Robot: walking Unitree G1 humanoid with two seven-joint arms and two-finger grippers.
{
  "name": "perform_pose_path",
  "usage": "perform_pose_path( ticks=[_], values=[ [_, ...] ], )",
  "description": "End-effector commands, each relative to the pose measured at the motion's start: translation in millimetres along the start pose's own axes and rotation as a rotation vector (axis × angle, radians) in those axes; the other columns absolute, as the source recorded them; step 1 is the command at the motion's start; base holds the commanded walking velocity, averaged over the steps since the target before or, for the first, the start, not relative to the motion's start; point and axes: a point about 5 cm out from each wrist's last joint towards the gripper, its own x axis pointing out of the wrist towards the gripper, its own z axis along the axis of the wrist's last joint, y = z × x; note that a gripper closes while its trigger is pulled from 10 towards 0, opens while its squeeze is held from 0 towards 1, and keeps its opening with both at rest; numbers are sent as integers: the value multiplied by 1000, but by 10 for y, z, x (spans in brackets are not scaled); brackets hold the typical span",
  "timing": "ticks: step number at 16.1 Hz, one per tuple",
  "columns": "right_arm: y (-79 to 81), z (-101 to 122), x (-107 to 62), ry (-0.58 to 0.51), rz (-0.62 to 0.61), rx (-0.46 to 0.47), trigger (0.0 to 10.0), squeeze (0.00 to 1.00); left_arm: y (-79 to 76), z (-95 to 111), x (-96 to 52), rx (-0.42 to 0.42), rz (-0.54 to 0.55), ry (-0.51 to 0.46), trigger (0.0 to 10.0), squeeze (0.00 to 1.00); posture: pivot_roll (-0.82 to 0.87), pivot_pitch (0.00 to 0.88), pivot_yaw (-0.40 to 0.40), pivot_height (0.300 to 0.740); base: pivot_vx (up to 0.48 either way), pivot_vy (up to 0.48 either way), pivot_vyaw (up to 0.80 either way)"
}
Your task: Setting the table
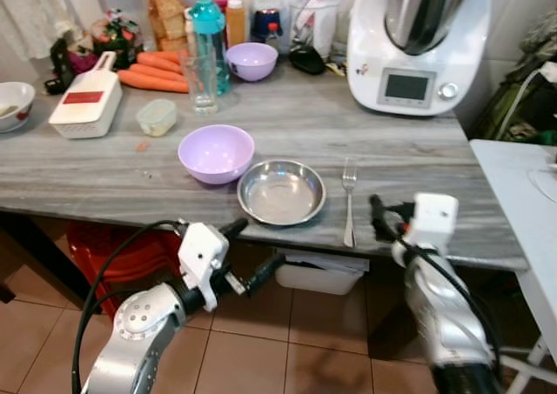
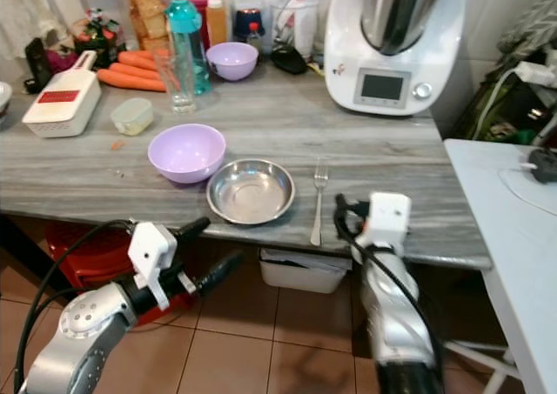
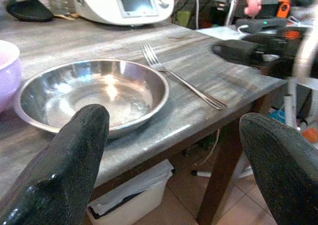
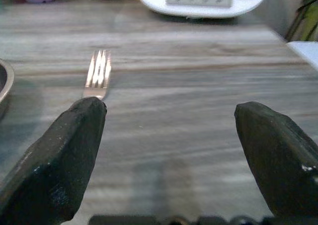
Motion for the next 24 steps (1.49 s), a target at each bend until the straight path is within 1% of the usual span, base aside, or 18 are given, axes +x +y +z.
perform_pose_path(
  ticks=[1,2,4,5,6,7,8,9,10,11,12,13,14,15,16,18,20,24],
  values=[
    [25,88,-117,-25,10,-18,10000,1000,26,3,3,-5,20,-7,10000,0,-42,18,-6,740,0,0,0],
    [26,92,-149,-28,11,-21,10000,1000,27,4,8,-3,20,-8,10000,0,-43,18,-4,740,0,0,0],
    [62,129,-283,-40,40,-27,10000,1000,66,18,26,8,52,-21,10000,0,-48,12,1,740,0,0,0],
    [92,143,-345,-36,65,-47,10000,392,107,16,28,-2,89,-28,10000,0,-53,7,0,740,0,0,0],
    [84,163,-369,-37,51,-62,10000,0,143,7,26,-15,121,-26,10000,0,-55,4,0,740,0,0,0],
    [75,191,-373,-46,40,-84,10000,0,200,0,22,-3,175,-26,10000,0,-56,0,-2,740,0,0,0],
    [58,198,-357,-48,23,-78,10000,0,242,-2,29,1,224,-26,10000,0,-50,0,-1,740,0,0,0],
    [7,222,-333,-45,-38,-72,10000,0,336,2,26,8,346,-17,10000,0,-45,0,-3,740,0,0,0],
    [-3,232,-322,-48,-45,-79,10000,0,364,22,23,8,390,-33,10000,0,-37,0,-7,740,0,0,0],
    [1,233,-323,-57,-39,-110,10000,0,396,18,9,14,437,-30,10000,0,-35,0,-9,740,0,0,0],
    [8,212,-350,-77,-45,-93,10000,0,452,-24,-34,12,529,-20,10000,0,-33,0,-12,740,0,0,0],
    [20,225,-373,-86,-38,-70,10000,0,480,-35,-51,18,577,-12,10000,0,-33,0,-12,740,0,0,0],
    [40,243,-395,-99,-22,-102,10000,0,505,-38,-64,31,622,-5,10000,0,-28,0,-25,740,0,0,0],
    [75,225,-449,-95,2,-77,10000,0,520,-41,-71,34,659,-10,10000,0,-29,0,-27,740,0,0,0],
    [97,183,-473,-66,8,-45,10000,0,534,-57,-77,35,687,-1,10000,0,-32,0,-23,740,0,0,0],
    [151,171,-483,-70,16,-25,10000,0,545,-56,-57,35,705,4,10000,0,-32,0,-21,740,0,0,0],
    [172,182,-459,-85,27,-40,10000,0,562,-60,-36,39,712,4,10000,0,-29,0,-19,740,0,0,0],
    [180,188,-413,-84,37,-29,10000,0,586,-49,-2,46,722,3,10000,0,-28,0,-23,740,0,0,-200]
  ],
)
